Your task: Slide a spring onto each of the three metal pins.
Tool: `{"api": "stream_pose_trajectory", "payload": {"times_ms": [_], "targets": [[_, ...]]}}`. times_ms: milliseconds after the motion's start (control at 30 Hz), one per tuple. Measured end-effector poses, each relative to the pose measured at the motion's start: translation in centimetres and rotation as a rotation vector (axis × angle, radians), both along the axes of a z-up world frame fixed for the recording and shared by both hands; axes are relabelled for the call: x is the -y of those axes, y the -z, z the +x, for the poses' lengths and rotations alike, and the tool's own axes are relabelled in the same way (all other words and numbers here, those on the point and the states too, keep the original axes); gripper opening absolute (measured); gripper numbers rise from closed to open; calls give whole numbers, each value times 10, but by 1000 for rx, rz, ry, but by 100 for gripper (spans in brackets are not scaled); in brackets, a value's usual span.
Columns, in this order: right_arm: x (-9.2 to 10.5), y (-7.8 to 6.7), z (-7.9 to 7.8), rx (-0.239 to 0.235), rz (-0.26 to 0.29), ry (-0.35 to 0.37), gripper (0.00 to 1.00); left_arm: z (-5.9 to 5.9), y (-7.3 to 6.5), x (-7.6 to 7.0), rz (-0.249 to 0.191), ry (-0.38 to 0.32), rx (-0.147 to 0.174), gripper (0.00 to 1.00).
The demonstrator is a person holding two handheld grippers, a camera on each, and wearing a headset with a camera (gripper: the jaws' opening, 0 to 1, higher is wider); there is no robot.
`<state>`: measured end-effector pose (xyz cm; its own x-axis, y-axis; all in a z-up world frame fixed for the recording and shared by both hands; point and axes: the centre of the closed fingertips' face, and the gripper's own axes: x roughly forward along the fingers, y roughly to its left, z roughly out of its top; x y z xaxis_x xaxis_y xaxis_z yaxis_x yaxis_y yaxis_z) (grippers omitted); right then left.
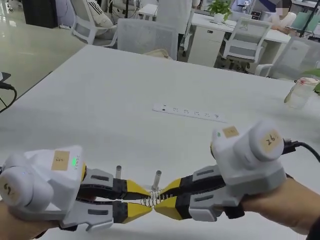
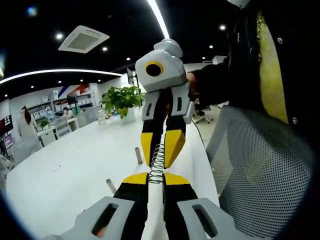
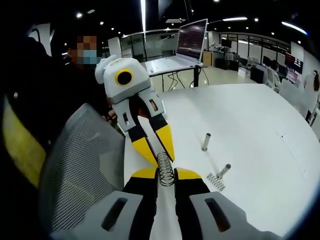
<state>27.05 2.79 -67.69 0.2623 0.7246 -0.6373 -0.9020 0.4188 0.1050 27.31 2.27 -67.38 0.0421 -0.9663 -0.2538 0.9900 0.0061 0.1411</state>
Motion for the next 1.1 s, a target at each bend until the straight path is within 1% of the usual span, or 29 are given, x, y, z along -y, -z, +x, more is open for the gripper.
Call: {"api": "stream_pose_trajectory", "payload": {"times_ms": [67, 200, 433, 500, 567, 633, 867, 1100], "targets": [[-1, 0, 0, 1, -10, -7, 9, 0, 0, 0, 0, 0, 0, 2], [-2, -1, -1, 14, -54, -32, 9, 0, 0, 0, 1, 1, -2, 2], [-4, -3, 0, 29, -114, -70, 8, 0, 0, 1, -3, 0, -8, 2], [-5, -4, -1, 33, -140, -94, 8, 0, 0, 1, -1, 1, -9, 2], [-5, -4, -1, 29, -155, -104, 8, 0, 1, 2, -2, 2, -11, 2], [-6, -4, -1, 29, -183, -128, 8, 0, 1, 2, -2, 1, -12, 2], [-13, -11, -1, 30, -232, -184, 8, 0, 0, 3, -8, 1, -14, 2], [-12, -9, -2, 18, -322, -245, 8, -1, 1, 4, -6, 3, -15, 2]]}}
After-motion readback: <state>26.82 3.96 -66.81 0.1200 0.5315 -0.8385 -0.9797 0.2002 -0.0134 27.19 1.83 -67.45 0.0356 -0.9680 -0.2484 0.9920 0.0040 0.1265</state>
